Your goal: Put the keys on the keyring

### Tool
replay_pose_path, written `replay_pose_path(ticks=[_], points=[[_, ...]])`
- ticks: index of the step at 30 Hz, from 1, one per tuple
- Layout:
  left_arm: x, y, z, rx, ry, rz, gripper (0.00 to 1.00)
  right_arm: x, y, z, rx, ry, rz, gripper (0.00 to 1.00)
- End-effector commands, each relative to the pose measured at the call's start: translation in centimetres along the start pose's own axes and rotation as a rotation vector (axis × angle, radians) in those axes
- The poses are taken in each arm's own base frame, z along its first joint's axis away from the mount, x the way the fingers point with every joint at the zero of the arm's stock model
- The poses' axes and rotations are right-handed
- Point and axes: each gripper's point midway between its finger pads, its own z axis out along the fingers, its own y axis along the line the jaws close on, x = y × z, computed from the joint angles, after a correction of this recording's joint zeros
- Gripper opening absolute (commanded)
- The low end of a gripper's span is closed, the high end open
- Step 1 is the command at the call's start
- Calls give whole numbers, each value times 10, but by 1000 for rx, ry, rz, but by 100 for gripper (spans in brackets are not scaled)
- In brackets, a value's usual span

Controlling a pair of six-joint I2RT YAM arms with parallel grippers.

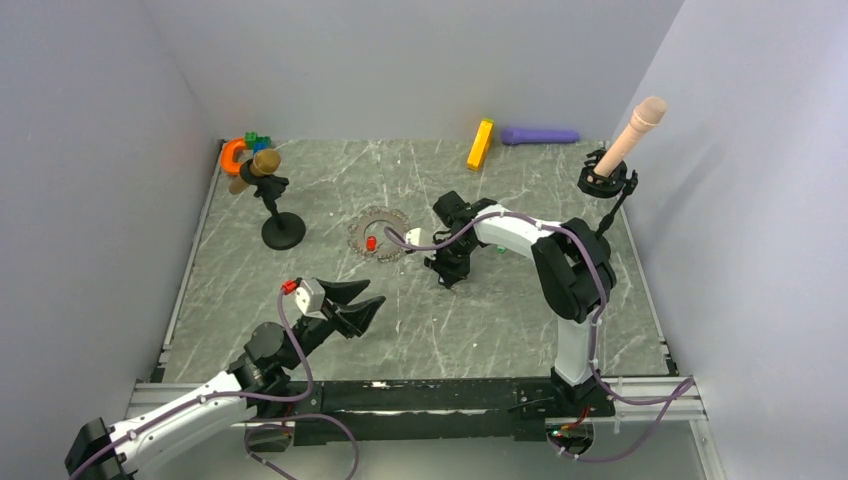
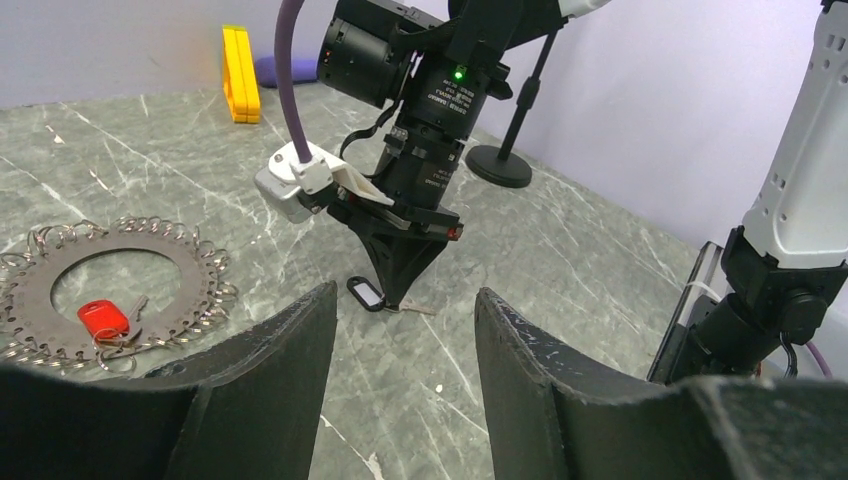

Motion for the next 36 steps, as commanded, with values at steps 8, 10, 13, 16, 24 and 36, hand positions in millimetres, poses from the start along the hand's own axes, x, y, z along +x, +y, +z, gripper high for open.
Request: replay_pose_path(ticks=[8, 10, 13, 16, 24, 36], points=[[19, 10, -9, -30, 26, 4, 58, -9, -12, -2, 74, 8, 2, 5], [19, 10, -10, -32, 26, 3, 58, -9, -12, -2, 71, 9, 3, 7], [18, 10, -10, -31, 24, 2, 57, -10, -11, -4, 73, 6, 1, 8], [19, 10, -10, -32, 25, 1, 57, -12, -10, -6, 73, -2, -1, 9], [19, 10, -9, -28, 24, -3, 57, -17, -9, -12, 77, -21, -7, 15], [18, 9, -9, -27, 21, -4, 57, -22, -5, -20, 77, -46, -18, 23]])
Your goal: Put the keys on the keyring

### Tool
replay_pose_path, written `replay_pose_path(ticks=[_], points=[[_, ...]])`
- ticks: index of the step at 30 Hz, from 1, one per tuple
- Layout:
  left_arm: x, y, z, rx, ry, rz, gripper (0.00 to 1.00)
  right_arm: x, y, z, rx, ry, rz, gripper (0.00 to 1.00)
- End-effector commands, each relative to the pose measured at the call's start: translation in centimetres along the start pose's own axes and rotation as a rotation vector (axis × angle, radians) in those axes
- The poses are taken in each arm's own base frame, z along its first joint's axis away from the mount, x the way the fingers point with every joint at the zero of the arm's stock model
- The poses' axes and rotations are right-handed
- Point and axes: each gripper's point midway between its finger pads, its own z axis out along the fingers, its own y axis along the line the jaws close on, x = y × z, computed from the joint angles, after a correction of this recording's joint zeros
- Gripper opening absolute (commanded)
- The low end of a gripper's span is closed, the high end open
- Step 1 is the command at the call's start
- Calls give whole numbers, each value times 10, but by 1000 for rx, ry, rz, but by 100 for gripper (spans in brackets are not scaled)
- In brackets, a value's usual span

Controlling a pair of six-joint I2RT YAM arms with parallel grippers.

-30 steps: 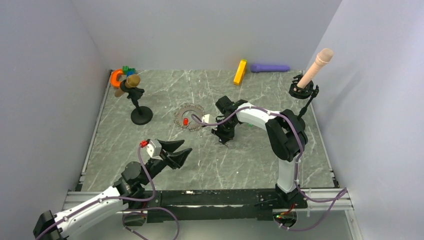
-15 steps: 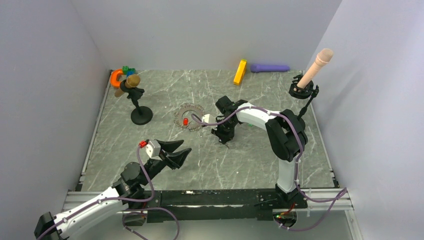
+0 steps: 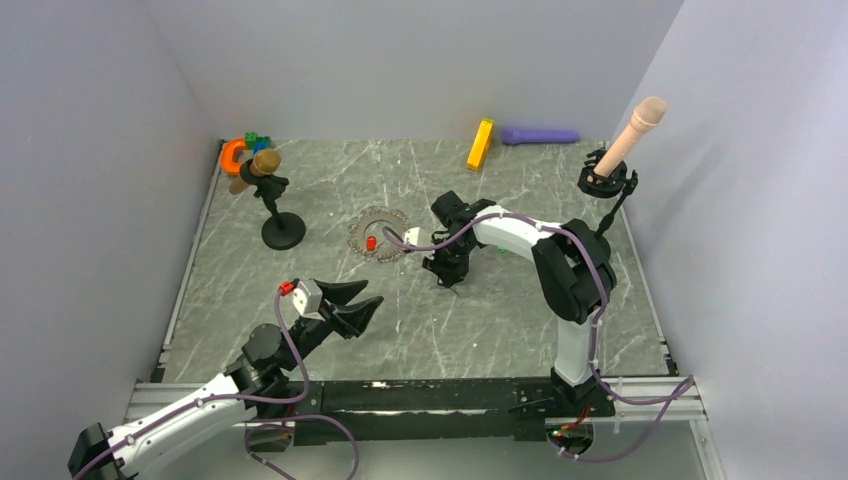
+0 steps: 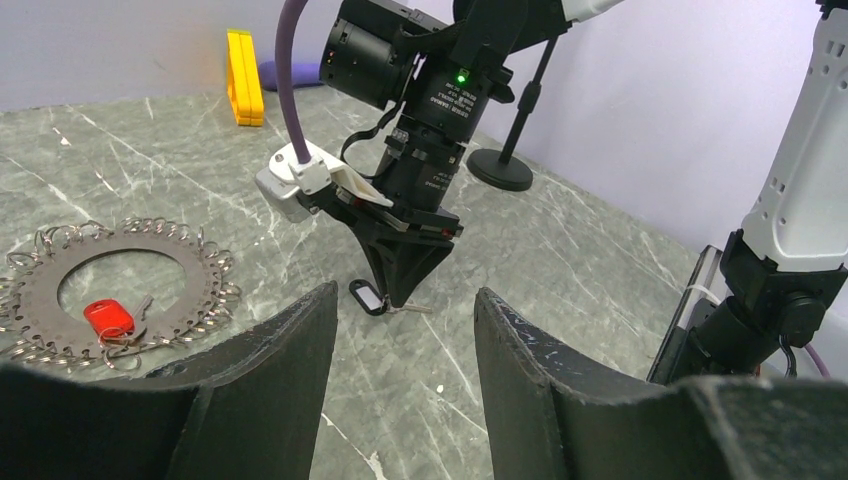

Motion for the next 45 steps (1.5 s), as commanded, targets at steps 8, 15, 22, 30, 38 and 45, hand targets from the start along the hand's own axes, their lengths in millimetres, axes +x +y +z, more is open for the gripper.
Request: replay_pose_path(ticks=[8, 15, 22, 30, 38, 45], points=[[20, 8, -6, -19, 29, -4, 57, -22, -3, -27, 55, -70, -39, 27], [19, 7, -5, -19, 36, 2, 57, -21, 0, -35, 56, -81, -43, 31], [23, 9, -5, -32, 78, 14, 60, -23, 0, -59, 69, -145, -32, 38], [15, 34, 4, -263, 321, -43, 75, -45, 20, -145, -35, -526, -21, 46], [7, 86, 35, -384, 711, -15, 93, -52, 48, -183, -109, -842, -9, 60], [5, 121, 106, -348, 865, -24, 84, -50, 36, -186, -47, -827, 50, 60]])
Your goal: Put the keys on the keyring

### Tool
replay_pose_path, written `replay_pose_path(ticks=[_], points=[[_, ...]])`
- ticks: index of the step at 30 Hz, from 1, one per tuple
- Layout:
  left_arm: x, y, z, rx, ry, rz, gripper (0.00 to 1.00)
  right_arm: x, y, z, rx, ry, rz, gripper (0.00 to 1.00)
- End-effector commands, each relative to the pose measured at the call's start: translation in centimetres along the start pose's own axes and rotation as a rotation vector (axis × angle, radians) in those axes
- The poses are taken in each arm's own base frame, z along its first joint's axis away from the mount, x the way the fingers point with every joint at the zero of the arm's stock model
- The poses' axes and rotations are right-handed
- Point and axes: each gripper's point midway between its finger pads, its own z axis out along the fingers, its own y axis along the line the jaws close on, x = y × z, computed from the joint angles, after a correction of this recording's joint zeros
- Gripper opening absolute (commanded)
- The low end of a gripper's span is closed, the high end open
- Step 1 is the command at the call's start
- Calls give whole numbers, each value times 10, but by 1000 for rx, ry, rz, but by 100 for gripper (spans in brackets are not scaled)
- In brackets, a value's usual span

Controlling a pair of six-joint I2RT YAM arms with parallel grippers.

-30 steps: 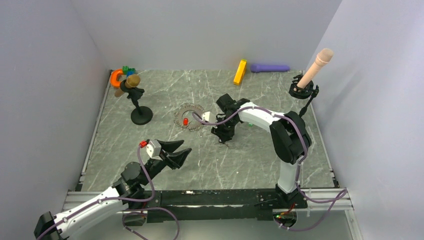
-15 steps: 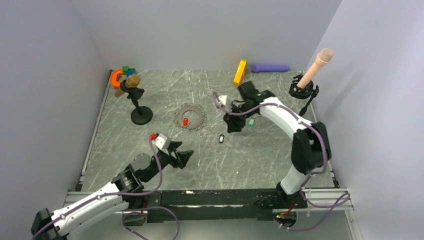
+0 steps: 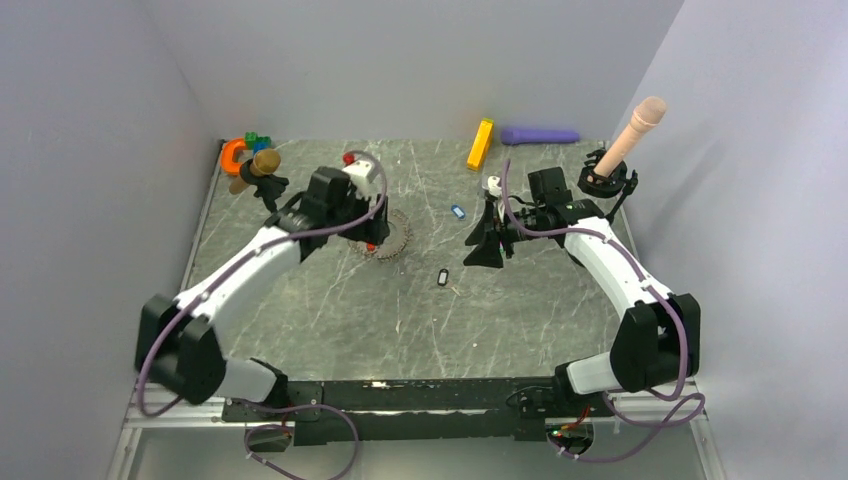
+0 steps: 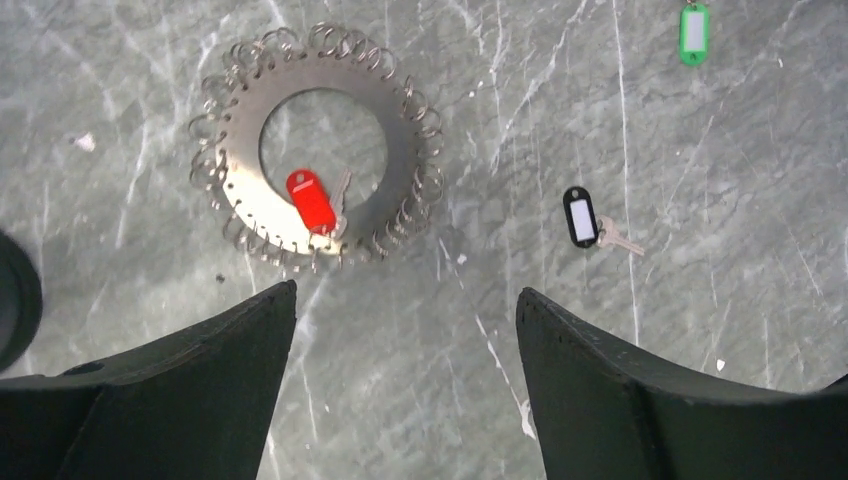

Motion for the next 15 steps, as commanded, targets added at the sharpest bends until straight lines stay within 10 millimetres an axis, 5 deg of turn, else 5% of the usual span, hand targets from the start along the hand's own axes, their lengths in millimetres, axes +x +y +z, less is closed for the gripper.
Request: replay_pose_path(ticks=[1, 5, 11, 15], points=[[-21, -15, 23, 122, 91, 36, 81, -18, -10, -3, 49, -55, -26, 60], [-47, -29, 67, 207, 137, 38, 73, -23, -20, -8, 109, -62, 15, 60], [-33, -7, 131, 192, 329, 17, 55, -24, -20, -13, 114, -76, 10, 60], [-18, -1, 149, 166, 384, 17, 45, -19, -23, -13, 105, -57, 18, 60]])
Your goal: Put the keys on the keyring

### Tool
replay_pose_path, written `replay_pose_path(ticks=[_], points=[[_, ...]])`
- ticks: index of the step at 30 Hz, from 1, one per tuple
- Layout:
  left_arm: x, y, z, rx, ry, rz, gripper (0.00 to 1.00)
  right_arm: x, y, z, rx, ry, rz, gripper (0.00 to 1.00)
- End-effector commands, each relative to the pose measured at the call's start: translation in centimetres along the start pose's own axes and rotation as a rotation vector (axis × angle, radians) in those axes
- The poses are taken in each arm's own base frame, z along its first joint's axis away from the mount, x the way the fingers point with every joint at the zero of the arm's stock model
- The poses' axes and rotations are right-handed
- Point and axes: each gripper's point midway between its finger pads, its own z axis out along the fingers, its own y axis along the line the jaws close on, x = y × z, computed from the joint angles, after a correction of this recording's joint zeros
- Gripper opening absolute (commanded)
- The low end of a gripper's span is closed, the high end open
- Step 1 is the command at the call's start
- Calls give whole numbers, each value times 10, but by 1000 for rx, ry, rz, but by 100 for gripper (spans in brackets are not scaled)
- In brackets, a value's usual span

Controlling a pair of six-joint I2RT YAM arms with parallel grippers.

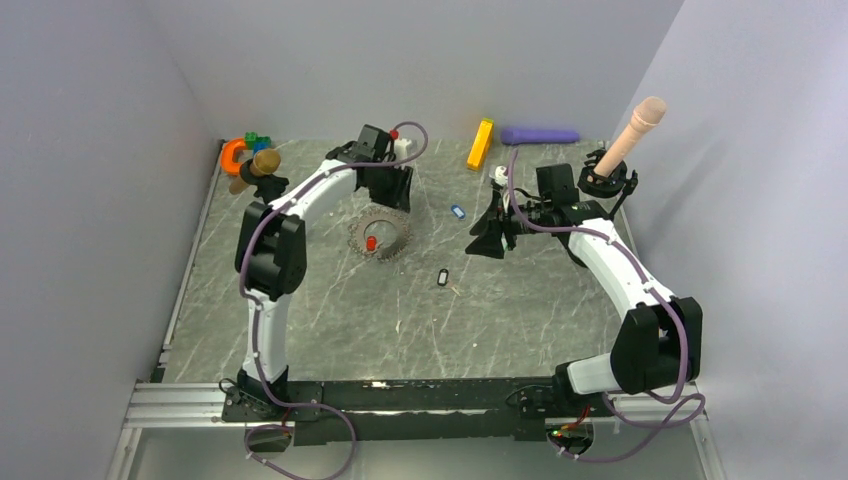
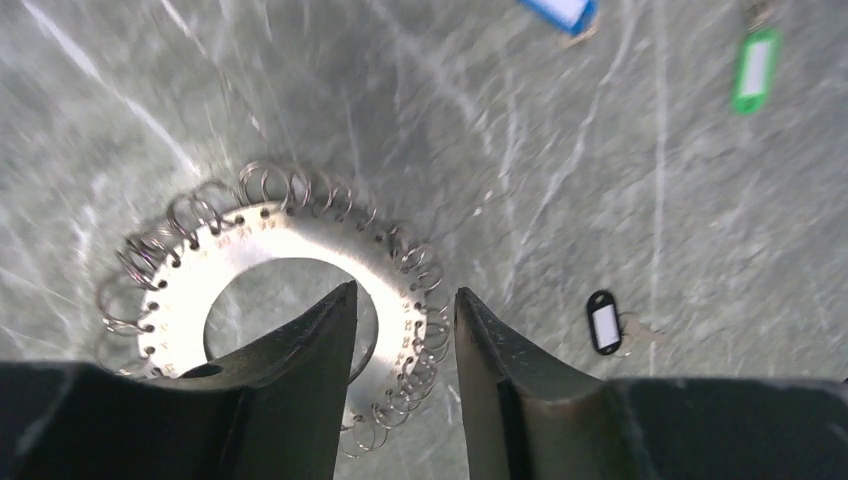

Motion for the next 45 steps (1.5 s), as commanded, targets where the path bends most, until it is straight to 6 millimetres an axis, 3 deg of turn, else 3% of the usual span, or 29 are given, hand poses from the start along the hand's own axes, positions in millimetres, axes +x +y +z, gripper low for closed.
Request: replay_pose_path(ticks=[1, 8, 23, 45], points=[[16, 2, 2, -5, 95, 6, 44, -7, 0, -2, -8, -10, -27, 60], [14, 7, 18, -9, 111, 11, 34, 2, -3, 2, -44, 13, 20, 61], [17, 5, 43, -11, 145, -14, 36, 3, -2, 3, -55, 20, 18, 62], [33, 10, 54, -110, 214, 59, 32, 2, 0, 1, -66, 24, 13, 63]])
